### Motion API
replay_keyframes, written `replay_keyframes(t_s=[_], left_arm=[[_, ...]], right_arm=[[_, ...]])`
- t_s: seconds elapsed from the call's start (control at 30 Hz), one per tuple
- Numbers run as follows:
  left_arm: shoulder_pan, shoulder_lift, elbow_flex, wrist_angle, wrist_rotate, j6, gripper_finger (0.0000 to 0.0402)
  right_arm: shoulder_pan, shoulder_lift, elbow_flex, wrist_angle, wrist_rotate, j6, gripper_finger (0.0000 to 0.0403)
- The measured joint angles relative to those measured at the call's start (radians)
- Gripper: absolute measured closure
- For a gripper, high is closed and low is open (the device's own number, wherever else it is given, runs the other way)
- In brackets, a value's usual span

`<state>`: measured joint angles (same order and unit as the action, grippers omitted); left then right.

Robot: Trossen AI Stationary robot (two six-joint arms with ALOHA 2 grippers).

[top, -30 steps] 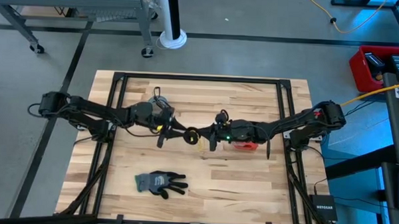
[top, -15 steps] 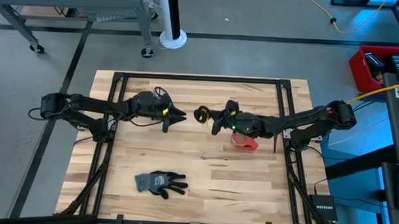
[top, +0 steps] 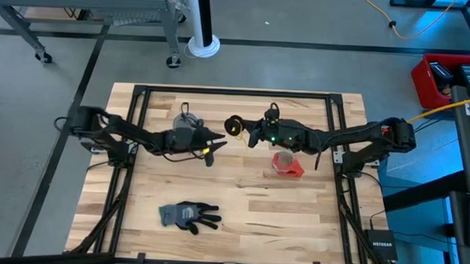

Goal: Coil cords
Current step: Uncoil the yellow wire from the spool

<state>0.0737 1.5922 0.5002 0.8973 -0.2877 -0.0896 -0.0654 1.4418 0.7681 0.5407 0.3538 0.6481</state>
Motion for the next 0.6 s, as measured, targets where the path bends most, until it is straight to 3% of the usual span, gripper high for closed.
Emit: replay_keyframes(t_s=[0.33,0.6], left_arm=[[-0.002,0.192,0.138,0.080,-0.016,0.049,0.0283],[-0.003,0.215,0.185,0.082,-0.016,0.041,0.0283]], right_arm=[[0.000,0.001,0.000,0.030,-0.034,0.001,0.0402],[0.000,0.001,0.000,0.037,-0.034,0.001,0.0402]])
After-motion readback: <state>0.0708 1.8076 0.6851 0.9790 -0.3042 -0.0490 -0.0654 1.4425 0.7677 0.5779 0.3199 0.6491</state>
